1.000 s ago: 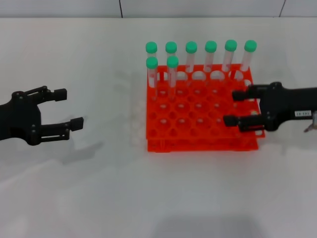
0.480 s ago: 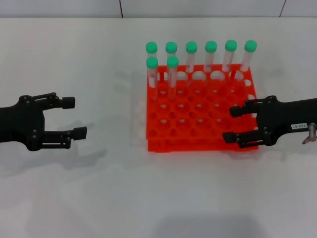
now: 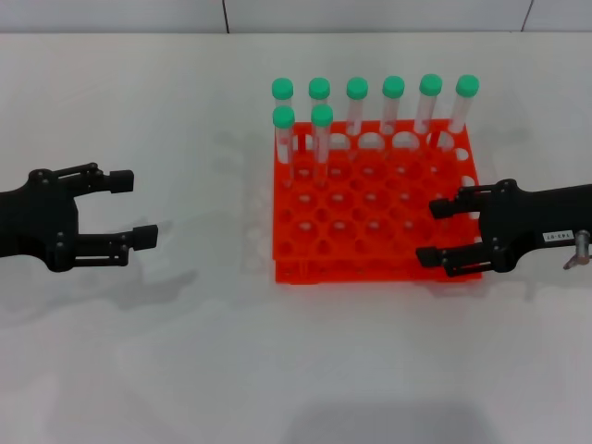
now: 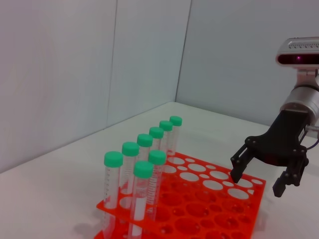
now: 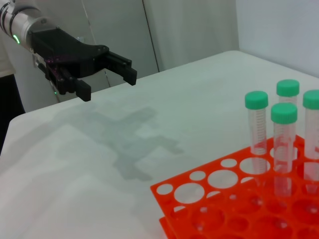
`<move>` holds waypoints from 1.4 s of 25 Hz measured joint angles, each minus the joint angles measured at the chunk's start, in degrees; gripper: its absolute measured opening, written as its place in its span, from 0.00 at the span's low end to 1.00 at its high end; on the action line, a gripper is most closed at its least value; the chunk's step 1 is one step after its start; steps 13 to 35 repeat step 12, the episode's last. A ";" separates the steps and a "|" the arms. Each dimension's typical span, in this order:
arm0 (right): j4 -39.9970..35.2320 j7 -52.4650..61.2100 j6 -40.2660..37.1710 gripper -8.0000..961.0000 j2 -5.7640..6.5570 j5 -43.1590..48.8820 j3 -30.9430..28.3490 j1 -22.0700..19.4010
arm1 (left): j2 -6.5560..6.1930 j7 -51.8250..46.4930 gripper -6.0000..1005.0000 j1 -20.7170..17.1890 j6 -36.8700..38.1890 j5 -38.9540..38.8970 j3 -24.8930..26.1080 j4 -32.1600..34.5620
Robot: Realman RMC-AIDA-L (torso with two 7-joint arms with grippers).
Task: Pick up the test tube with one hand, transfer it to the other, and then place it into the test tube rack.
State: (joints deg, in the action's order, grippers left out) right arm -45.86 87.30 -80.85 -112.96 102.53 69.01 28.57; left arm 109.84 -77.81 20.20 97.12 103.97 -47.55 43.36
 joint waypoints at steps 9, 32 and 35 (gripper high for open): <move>-0.01 -0.11 0.58 0.79 -0.36 0.74 -0.28 -0.23 | 0.04 0.03 0.86 0.02 -0.13 0.00 0.06 -0.03; -0.01 -0.12 0.63 0.79 -0.46 0.87 -0.13 -0.22 | 0.07 0.04 0.86 0.01 -0.15 0.00 0.09 -0.04; -0.01 -0.12 0.63 0.79 -0.46 0.87 -0.13 -0.22 | 0.07 0.04 0.86 0.01 -0.15 0.00 0.09 -0.04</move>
